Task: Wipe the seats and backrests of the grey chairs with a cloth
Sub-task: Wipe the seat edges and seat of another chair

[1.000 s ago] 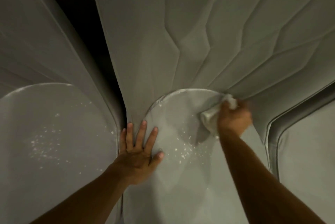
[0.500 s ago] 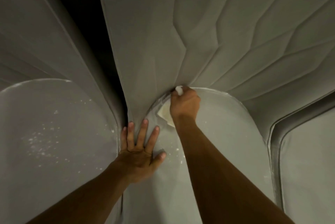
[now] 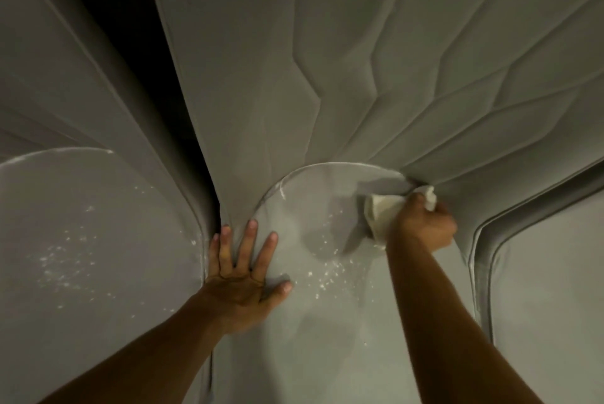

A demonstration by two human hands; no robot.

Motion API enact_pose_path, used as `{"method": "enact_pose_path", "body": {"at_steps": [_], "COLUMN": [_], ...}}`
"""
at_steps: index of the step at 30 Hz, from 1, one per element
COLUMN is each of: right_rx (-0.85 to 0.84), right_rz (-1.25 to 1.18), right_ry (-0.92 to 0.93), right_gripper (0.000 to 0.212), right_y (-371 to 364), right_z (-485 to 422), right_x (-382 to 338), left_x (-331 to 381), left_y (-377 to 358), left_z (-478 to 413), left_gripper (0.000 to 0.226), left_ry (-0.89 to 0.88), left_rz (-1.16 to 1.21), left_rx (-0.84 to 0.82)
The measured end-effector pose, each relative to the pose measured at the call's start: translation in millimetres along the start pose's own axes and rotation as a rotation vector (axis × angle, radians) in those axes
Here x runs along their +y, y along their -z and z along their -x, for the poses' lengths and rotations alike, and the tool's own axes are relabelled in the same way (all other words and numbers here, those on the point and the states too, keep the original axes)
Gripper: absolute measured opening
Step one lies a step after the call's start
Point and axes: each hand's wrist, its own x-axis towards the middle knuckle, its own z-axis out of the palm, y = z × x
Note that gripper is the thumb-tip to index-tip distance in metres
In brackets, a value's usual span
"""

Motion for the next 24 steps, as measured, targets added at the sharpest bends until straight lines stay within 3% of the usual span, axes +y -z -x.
{"method": "enact_pose_path", "body": {"at_steps": [2, 6, 9, 13, 15, 17, 22, 24], "right_rx": [-0.015, -0.256, -0.374, -0.734, -0.797, -0.723, -0.124, -0.038], "right_rz": [0.032, 0.146, 0.266, 0.383, 0.395, 0.295, 0.027, 0.052], "right_ry": [-0.063, 0.300, 0.415, 0.672, 0.674, 0.601, 0.250, 0.117], "right_gripper": [0.034, 0.026, 0.024, 0.031, 0.032, 0.028, 0.023, 0.028], "right_y": [-6.6, -38.3, -47.4, -44.6, -42.5, -35.4, -4.5, 2.8], "right_z": [-6.8, 23.5, 47.4, 91.1, 103.3, 99.2, 26.2, -0.9], "right_x": [-2.4, -16.3, -19.2, -2.4, 2.6, 5.1, -0.4, -4.7], "left_x": [0.6, 0.8, 0.5, -1.3, -2.2, -2.9, 2.5, 2.1], "left_y": [2.3, 2.0, 0.6, 7.4, 6.8, 4.6, 7.8, 9.8], "left_z": [-0.9, -1.0, -0.1, -3.7, -3.2, -2.1, -1.1, -1.0], "left_gripper": [0.090, 0.092, 0.091, 0.095, 0.097, 0.097, 0.087, 0.089], "left_ry": [0.012, 0.004, 0.005, -0.003, -0.024, -0.013, 0.057, 0.042], "left_rz": [0.015, 0.002, 0.026, 0.001, -0.013, -0.012, 0.128, 0.102], "left_rx": [-0.010, -0.028, -0.031, -0.081, -0.106, -0.148, -0.198, -0.159]}}
